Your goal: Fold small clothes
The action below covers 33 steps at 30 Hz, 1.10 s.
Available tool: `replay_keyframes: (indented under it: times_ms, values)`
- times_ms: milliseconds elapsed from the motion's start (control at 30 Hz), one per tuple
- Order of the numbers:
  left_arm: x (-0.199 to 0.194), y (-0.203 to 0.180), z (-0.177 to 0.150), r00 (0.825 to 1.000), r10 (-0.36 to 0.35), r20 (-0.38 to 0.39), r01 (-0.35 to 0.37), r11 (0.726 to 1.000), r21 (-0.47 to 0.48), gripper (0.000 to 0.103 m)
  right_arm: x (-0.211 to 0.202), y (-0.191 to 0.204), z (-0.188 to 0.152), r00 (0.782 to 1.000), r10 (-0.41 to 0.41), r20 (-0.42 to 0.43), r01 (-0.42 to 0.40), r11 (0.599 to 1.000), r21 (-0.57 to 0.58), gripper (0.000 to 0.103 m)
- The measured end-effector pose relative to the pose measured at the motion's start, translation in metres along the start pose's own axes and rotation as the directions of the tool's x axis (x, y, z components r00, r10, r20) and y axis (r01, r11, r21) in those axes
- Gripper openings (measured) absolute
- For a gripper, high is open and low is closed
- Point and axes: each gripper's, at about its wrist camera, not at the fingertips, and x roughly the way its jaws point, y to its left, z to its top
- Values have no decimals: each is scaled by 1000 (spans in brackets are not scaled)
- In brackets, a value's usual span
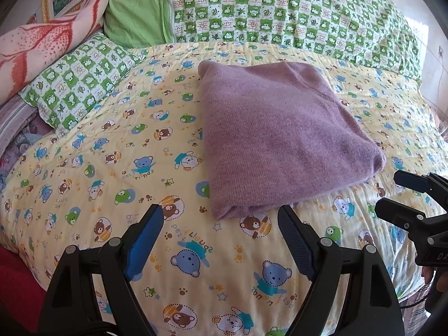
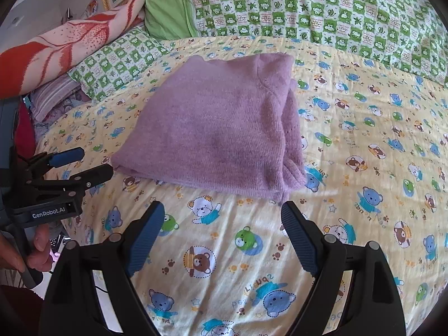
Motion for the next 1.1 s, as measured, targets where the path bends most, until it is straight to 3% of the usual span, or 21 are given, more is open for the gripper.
replay_keyframes:
  times_ms: [1100]
  values:
    - [-4, -5, -1, 1000, 13, -10, -13, 1000, -23, 84, 0, 3, 9, 1000, 3, 14, -3, 1000, -1, 86]
